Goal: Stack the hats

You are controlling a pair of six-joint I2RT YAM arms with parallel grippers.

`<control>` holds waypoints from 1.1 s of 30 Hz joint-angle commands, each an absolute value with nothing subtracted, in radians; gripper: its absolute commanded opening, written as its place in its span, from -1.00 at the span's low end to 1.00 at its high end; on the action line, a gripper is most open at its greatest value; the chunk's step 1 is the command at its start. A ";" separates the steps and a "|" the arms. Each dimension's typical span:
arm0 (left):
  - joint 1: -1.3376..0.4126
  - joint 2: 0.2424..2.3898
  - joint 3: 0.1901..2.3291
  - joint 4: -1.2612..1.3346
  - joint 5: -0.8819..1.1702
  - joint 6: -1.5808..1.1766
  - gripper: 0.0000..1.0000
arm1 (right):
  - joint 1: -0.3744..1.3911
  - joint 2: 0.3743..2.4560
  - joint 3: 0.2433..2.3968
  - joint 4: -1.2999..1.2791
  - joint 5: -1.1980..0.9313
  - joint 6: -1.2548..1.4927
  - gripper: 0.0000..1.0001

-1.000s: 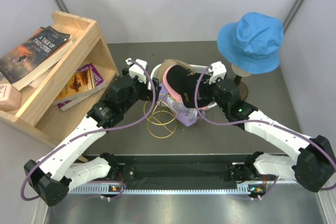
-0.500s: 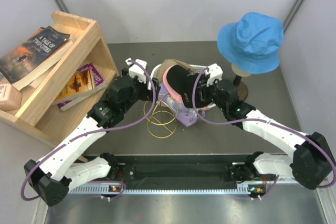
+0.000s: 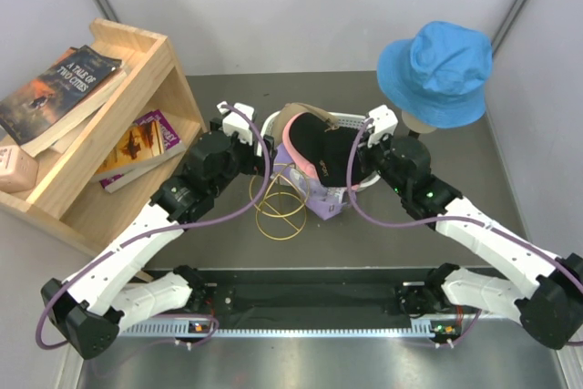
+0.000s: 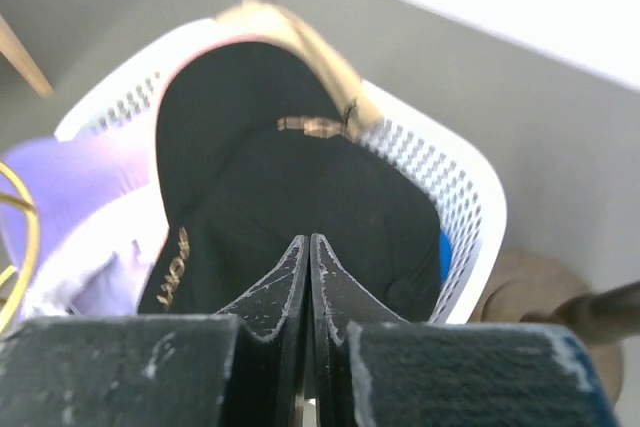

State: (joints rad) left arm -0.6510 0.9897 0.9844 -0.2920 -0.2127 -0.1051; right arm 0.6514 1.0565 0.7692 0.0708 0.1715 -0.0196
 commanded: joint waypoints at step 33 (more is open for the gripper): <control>-0.657 0.945 0.977 -0.245 -0.222 -0.101 0.98 | 0.457 1.140 0.677 0.212 0.057 0.474 0.24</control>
State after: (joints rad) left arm -0.6510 0.9638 0.9813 -0.2916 -0.2253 -0.1020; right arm 0.4679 1.1152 0.6739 0.1276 0.0937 0.4290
